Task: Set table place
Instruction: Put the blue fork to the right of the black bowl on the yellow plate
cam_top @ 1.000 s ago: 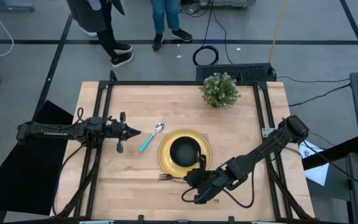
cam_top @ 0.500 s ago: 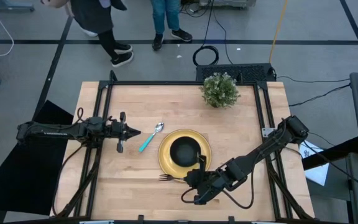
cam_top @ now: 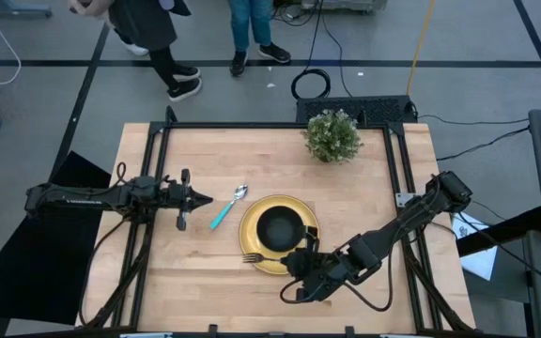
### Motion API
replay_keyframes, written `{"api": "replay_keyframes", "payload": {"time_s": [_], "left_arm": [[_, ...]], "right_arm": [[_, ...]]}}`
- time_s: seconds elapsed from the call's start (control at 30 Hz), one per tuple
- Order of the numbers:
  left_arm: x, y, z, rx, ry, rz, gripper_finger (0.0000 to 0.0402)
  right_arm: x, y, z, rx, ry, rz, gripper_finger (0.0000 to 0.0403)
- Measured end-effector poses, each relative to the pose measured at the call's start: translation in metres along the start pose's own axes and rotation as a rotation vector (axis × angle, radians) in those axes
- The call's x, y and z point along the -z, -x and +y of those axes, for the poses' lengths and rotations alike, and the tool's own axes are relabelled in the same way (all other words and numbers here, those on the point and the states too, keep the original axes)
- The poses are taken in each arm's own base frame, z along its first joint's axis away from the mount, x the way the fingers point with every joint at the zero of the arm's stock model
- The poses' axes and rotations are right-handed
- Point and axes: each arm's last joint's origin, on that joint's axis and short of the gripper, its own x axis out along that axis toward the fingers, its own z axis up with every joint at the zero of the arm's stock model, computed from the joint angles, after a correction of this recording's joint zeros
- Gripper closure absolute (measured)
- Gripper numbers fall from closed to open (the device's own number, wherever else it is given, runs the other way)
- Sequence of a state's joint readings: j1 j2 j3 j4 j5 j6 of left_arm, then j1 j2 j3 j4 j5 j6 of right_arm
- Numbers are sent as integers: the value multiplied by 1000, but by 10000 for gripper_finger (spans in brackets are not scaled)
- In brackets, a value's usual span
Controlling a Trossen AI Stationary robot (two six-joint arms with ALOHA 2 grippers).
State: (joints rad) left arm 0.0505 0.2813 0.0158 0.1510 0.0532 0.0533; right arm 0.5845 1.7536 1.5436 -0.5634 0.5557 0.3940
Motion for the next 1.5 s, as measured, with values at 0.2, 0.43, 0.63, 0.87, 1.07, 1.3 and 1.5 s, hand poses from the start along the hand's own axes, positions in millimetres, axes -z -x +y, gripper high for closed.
{"api": "replay_keyframes", "payload": {"time_s": [0.2,0.43,0.63,0.87,1.07,1.3,1.5], "left_arm": [[-2,0,0,-4,-21,-17,378],[-3,0,0,-5,-8,-35,378],[-14,1,1,-17,-82,-144,378],[-8,0,1,-8,-5,-84,378],[-1,0,0,-4,48,-11,378],[0,0,0,-3,86,2,378],[0,0,0,-3,54,3,378]], "right_arm": [[-3,15,-8,66,47,-29,403],[-6,40,-24,82,63,-45,403],[8,56,-43,112,-16,-168,403],[52,53,-60,70,-132,-307,403],[83,45,-72,108,-196,-324,403],[88,42,-78,129,-222,-319,403],[85,42,-79,122,-241,-337,403]]}}
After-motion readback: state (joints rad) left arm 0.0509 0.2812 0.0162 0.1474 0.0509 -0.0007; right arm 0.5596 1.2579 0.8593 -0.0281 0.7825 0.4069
